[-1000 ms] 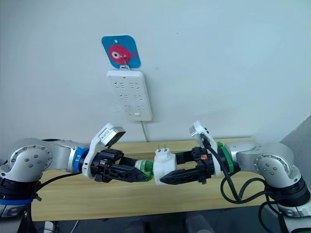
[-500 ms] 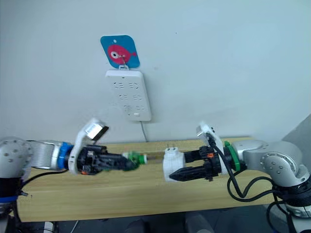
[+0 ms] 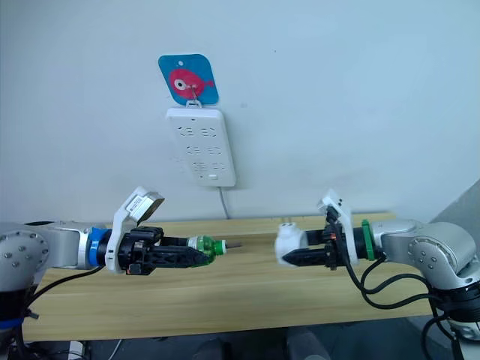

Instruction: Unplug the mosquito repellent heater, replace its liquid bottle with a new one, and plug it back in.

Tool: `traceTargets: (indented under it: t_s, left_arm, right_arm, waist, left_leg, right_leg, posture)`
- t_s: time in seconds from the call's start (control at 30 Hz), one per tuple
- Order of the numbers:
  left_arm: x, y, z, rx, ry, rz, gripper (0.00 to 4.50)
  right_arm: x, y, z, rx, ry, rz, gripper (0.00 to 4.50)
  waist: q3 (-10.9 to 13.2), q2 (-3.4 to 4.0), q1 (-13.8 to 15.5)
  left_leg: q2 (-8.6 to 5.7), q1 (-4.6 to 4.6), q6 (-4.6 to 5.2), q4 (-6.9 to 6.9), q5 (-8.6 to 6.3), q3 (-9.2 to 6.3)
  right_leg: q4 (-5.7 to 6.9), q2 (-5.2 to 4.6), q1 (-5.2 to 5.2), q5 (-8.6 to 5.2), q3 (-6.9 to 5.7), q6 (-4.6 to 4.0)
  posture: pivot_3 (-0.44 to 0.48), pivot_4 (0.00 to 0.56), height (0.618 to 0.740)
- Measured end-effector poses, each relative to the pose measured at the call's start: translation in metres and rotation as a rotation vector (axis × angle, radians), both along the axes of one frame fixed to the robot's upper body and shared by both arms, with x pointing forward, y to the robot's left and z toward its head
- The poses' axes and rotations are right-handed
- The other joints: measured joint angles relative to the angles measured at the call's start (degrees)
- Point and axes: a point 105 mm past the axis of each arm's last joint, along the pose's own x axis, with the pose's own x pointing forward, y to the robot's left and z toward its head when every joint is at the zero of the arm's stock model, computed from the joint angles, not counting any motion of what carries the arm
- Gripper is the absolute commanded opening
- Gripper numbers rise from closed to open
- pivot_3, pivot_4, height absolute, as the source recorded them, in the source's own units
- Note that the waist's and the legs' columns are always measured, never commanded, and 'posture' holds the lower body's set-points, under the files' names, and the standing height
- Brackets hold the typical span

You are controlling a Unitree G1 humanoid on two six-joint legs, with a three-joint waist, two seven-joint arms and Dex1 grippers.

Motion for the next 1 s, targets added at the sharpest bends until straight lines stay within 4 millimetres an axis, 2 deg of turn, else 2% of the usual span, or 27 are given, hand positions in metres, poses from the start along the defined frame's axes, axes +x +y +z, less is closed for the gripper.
traceTargets:
  t_s: [0.17, 0.3, 0.43, 0.6, 0.73, 0.77, 0.87, 1.0]
  left_arm:
    - [-0.003, -0.011, -0.017, 0.070, -0.247, -0.069, 2.30]
    - [0.002, -0.017, -0.028, 0.097, -0.398, -0.083, 2.30]
    - [0.003, -0.021, -0.035, 0.116, -0.492, -0.092, 2.30]
    - [0.003, -0.025, -0.046, 0.126, -0.553, -0.091, 2.30]
    - [0.003, -0.029, -0.053, 0.119, -0.577, -0.089, 2.30]
    - [0.004, -0.030, -0.053, 0.117, -0.585, -0.085, 2.30]
    - [0.005, -0.031, -0.054, 0.108, -0.607, -0.074, 2.30]
    - [0.009, -0.031, -0.060, 0.094, -0.608, -0.025, 2.30]
  right_arm:
    - [0.023, -0.050, -0.050, -0.305, -0.017, -0.181, 2.99]
    - [0.033, -0.078, -0.075, -0.516, -0.031, -0.200, 2.99]
    - [0.044, -0.095, -0.089, -0.615, -0.007, -0.236, 2.99]
    - [0.058, -0.100, -0.097, -0.641, 0.033, -0.271, 2.99]
    - [0.060, -0.106, -0.104, -0.647, 0.078, -0.302, 4.37]
    - [0.060, -0.107, -0.104, -0.637, 0.085, -0.312, 4.50]
    - [0.062, -0.109, -0.097, -0.607, 0.090, -0.348, 4.50]
    - [0.062, -0.116, -0.071, -0.567, 0.022, -0.399, 4.50]
  waist:
    - [0.18, 0.09, 0.03]
    - [0.33, 0.12, -0.02]
    - [0.78, 0.13, -0.11]
    - [1.22, 0.14, 0.00]
    - [1.34, 0.22, 0.16]
    - [1.37, 0.22, 0.15]
    - [1.38, 0.24, 0.06]
    - [1.39, 0.26, 0.10]
  left_leg:
    - [0.00, 0.02, 0.01, -0.02, 0.00, 0.09]
    - [0.00, 0.05, 0.01, 0.00, 0.00, 0.16]
    - [0.00, 0.09, 0.01, 0.00, -0.01, 0.23]
    - [0.00, 0.08, 0.02, 0.00, -0.01, 0.21]
    - [0.00, 0.06, 0.02, 0.00, -0.01, 0.19]
    - [-0.01, 0.06, 0.02, 0.00, -0.01, 0.20]
    - [-0.01, 0.08, 0.02, 0.01, -0.01, 0.19]
    - [-0.01, 0.04, 0.02, 0.00, -0.01, 0.13]
  right_leg:
    - [-0.01, 0.00, -0.02, 0.00, 0.10, -0.01]
    - [0.00, 0.00, -0.02, 0.01, 0.18, -0.01]
    - [0.04, 0.00, 0.00, 0.02, 0.26, -0.01]
    - [0.02, 0.00, 0.00, 0.02, 0.23, -0.02]
    - [0.02, -0.03, 0.00, 0.02, 0.20, -0.02]
    - [0.03, -0.02, 0.00, 0.02, 0.20, -0.02]
    - [0.05, -0.02, 0.02, 0.02, 0.21, -0.02]
    - [0.03, -0.02, 0.02, 0.02, 0.14, -0.01]
  posture:
    - [-0.093, 0.123, 0.735]
    - [-0.088, 0.131, 0.735]
    - [-0.083, 0.140, 0.735]
    - [-0.077, 0.149, 0.735]
    - [-0.081, 0.152, 0.735]
    - [-0.083, 0.151, 0.735]
    - [-0.094, 0.147, 0.735]
    - [-0.110, 0.143, 0.735]
